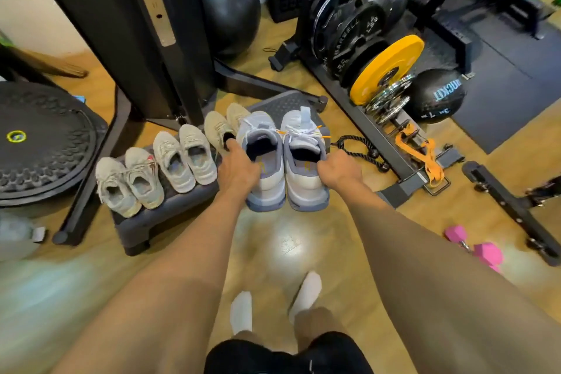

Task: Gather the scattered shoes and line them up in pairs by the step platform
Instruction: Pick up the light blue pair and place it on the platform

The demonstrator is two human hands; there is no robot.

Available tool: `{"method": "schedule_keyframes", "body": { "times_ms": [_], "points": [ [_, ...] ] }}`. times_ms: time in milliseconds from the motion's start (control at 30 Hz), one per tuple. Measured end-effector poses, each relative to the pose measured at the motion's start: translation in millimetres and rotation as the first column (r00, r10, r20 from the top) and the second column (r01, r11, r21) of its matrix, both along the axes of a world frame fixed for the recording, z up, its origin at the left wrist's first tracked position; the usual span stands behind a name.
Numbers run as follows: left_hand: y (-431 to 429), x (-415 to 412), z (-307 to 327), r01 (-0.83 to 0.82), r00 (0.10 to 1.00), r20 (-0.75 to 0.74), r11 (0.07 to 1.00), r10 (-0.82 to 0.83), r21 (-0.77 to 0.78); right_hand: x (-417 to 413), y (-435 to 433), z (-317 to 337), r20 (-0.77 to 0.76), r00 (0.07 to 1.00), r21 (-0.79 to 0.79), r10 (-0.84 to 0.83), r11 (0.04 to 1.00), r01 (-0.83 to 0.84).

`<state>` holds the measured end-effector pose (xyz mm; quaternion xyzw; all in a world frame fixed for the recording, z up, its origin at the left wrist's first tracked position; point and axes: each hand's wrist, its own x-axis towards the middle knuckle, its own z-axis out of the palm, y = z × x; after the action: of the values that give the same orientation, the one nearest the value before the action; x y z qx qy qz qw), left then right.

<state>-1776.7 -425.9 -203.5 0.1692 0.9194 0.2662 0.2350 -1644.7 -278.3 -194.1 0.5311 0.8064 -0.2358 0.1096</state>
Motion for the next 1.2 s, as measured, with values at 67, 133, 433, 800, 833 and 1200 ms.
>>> {"method": "schedule_keyframes", "body": {
  "times_ms": [67, 133, 433, 800, 833, 1200],
  "points": [
    [37.6, -8.7, -7.6, -0.012, 1.000, 0.008, 1.000, 0.012, -0.021, -8.9, 40.3, -12.2, -0.006, 1.000, -0.007, 0.019, 1.000, -0.019],
    [74.3, -14.7, -18.3, -0.046, 0.999, 0.016, 0.999, 0.047, -0.027, -18.7, 82.2, -25.4, 0.004, 0.996, -0.007, 0.087, 0.996, -0.087],
    [207.9, -42.2, -77.5, -0.233, 0.969, 0.084, 0.972, 0.235, -0.026, -73.5, 244.6, -88.5, 0.076, 0.951, -0.093, 0.301, 0.951, -0.293],
    [310.9, -130.9, -198.7, -0.351, 0.930, 0.107, 0.936, 0.353, -0.032, -182.2, 348.1, -211.9, 0.049, 0.937, -0.132, 0.345, 0.932, -0.337],
    [318.8, -137.1, -210.7, -0.362, 0.924, 0.113, 0.931, 0.365, -0.043, -188.9, 355.7, -226.2, 0.051, 0.939, -0.136, 0.341, 0.933, -0.332],
    [364.9, -170.4, -319.4, -0.458, 0.886, 0.041, 0.885, 0.462, -0.081, -233.8, 405.1, -346.0, -0.038, 0.918, -0.145, 0.394, 0.907, -0.396]
  ]
}}
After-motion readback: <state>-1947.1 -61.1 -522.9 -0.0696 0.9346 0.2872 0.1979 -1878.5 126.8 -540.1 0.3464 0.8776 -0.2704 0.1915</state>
